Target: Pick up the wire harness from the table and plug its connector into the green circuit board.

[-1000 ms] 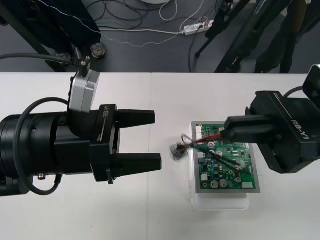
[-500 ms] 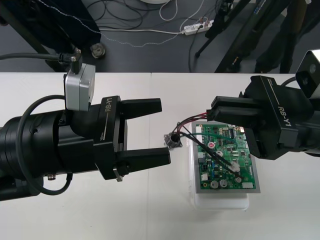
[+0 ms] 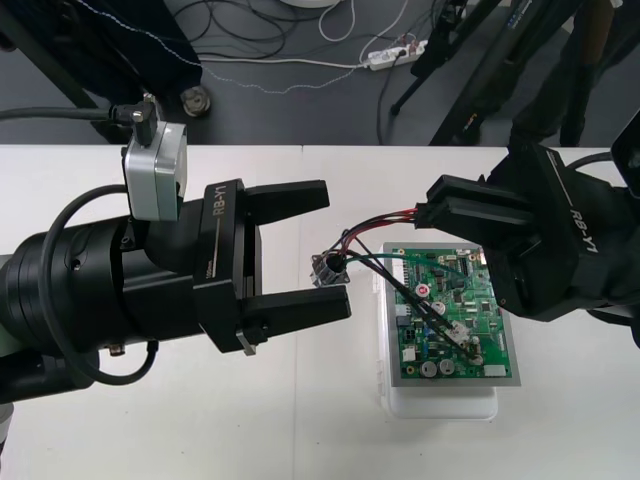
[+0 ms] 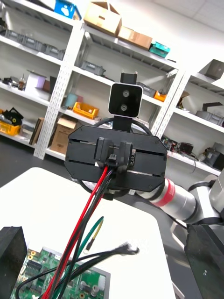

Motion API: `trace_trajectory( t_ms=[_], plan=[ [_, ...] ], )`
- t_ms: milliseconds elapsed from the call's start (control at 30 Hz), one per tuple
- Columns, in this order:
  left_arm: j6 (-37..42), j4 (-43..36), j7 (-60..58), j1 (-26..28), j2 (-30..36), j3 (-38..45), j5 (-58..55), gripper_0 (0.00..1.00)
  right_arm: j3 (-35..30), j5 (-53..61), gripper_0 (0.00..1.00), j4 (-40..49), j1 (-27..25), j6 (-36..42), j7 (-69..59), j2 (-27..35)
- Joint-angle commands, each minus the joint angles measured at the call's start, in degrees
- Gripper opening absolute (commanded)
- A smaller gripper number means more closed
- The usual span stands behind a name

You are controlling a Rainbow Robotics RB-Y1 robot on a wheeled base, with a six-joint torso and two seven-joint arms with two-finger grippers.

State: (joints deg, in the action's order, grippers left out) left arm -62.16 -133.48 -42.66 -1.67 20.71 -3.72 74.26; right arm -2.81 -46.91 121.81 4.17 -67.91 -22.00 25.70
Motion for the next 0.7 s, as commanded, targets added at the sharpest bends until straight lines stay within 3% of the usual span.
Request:
trace_trajectory(
  t_ms=[33,200,700],
  plan=[
    [-1.82,4.02,6.97,-2.54,-4.63,1.0,-3.42,1.0,2.63,2.88,0.0,2.2,-1.27,2.08,3.27,-1.27],
    [-3.93,7.54,11.1,-4.21,-5.68,0.82,-6.23,1.0,3.16,2.97,0.0,2.2,-1.27,2.34,4.51,-2.85],
    [-3.67,7.62,12.16,-8.17,-5.77,-1.55,-7.46,1.0,5.09,2.53,0.0,2.12,-2.59,2.25,6.53,-2.58]
  ],
)
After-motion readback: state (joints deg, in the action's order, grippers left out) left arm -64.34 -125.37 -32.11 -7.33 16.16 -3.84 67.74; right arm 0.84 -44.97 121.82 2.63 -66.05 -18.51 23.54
